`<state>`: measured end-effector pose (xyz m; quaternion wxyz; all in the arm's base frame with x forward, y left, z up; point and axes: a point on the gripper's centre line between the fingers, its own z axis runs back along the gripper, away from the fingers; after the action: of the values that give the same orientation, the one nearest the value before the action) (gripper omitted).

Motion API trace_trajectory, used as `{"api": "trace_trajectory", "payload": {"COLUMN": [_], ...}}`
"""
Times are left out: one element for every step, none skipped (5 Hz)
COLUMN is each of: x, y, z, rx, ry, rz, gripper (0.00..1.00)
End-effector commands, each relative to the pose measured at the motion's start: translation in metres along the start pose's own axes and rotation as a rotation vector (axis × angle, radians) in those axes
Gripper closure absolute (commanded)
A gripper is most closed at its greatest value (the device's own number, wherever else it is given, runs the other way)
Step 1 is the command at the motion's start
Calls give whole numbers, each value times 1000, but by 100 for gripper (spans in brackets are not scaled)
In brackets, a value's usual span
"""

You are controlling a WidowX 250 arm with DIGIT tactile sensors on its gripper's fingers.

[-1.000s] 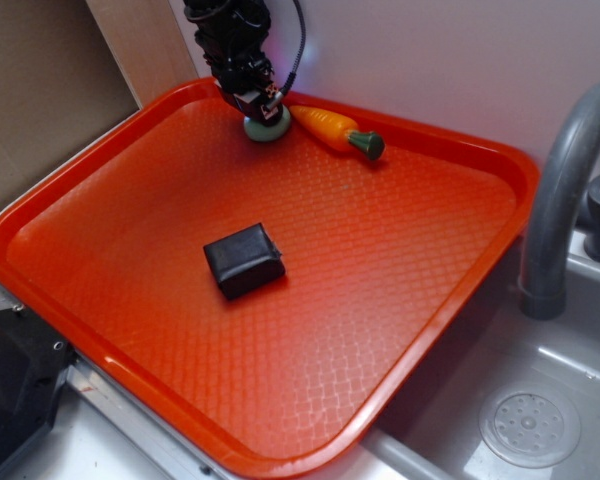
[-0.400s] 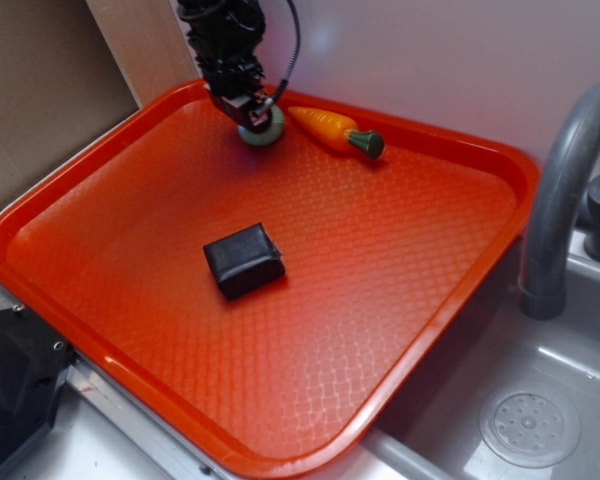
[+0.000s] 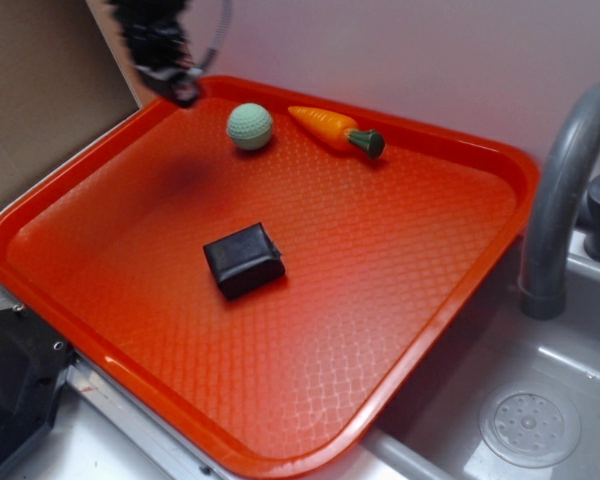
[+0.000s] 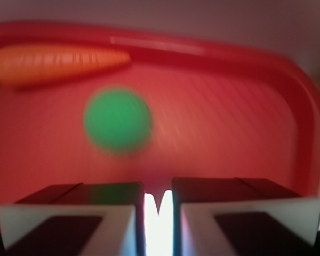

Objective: Grab the green ball.

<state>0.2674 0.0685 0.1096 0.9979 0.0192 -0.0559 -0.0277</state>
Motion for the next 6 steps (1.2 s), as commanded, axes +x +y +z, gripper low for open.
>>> {"api": "trace_trajectory", "payload": {"x": [-19, -21, -23, -16, -2, 11], "y": [5, 4, -1, -9, -19, -22], "z": [37, 41, 44, 31, 11, -10], "rx": [11, 3, -12, -8, 29, 51], "ry": [-55, -48, -45, -20, 10, 19], "rz": [26, 27, 13, -5, -26, -41], "gripper": [100, 100, 100, 0, 0, 0]}}
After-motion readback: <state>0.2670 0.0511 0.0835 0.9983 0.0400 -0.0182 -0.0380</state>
